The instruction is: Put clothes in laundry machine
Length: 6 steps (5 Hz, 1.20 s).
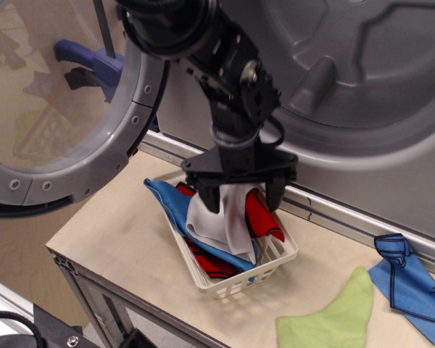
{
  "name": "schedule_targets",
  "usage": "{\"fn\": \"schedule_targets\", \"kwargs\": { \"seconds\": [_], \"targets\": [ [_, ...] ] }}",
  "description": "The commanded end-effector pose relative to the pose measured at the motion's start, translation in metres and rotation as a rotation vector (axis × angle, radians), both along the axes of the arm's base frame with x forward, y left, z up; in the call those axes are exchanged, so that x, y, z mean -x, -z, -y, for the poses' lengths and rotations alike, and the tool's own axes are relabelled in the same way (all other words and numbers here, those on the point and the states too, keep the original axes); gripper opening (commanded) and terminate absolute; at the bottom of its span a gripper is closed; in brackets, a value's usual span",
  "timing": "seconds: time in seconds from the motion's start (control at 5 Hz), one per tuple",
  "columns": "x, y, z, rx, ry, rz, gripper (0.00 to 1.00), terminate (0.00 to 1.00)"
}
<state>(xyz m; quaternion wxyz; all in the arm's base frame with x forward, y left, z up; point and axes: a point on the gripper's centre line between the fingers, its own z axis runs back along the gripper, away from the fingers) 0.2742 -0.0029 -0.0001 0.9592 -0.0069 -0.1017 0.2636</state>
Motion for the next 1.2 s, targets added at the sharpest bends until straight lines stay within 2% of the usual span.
{"fn": "schedule_targets", "kwargs": {
  "seconds": [0.0,0.2,0.4,0.8,1.0],
  "targets": [
    [0.002,-0.009,-0.014,-0.024,-0.005,-0.006,1.00,0.00],
    [0.004,-0.011,-0.021,-0.037,-0.014,-0.017,1.00,0.00],
    [0.000,0.002,-0.027,-0.055,-0.021,-0.035,1.00,0.00],
    [-0.006,0.022,-0.025,-0.060,-0.012,-0.020,1.00,0.00],
    [-0.005,0.023,-0.025,-0.057,-0.018,-0.011,0.00,0.00]
  ]
}}
